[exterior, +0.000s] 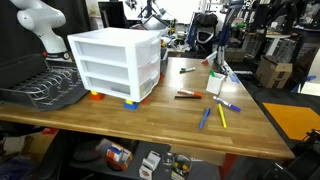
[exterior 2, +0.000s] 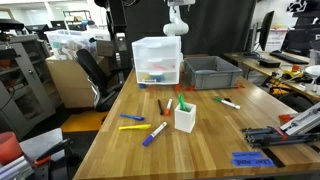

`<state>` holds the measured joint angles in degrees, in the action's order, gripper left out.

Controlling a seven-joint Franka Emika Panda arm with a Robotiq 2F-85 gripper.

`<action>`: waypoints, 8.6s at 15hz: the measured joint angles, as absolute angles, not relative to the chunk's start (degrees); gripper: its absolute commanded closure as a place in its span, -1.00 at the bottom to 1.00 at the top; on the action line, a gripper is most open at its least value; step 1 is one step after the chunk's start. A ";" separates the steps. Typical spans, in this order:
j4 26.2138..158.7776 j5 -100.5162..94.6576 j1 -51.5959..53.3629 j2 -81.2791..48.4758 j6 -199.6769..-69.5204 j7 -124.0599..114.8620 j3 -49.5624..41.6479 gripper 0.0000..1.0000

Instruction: Open the middle drawer

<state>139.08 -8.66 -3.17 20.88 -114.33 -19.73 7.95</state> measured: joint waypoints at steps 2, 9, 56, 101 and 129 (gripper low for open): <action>139.08 -8.67 -3.11 20.88 -114.33 -19.73 7.92 -1.00; 136.60 1.60 -1.16 14.80 -125.06 -22.19 7.24 -1.00; 116.84 105.14 2.77 -26.27 -149.72 34.81 11.74 -1.00; 111.94 132.86 10.46 -33.44 -130.60 61.62 2.82 0.91; 140.29 145.94 10.13 -14.25 -131.67 70.42 -1.39 0.91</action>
<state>140.29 145.94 10.13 -14.25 -131.67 70.42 -1.39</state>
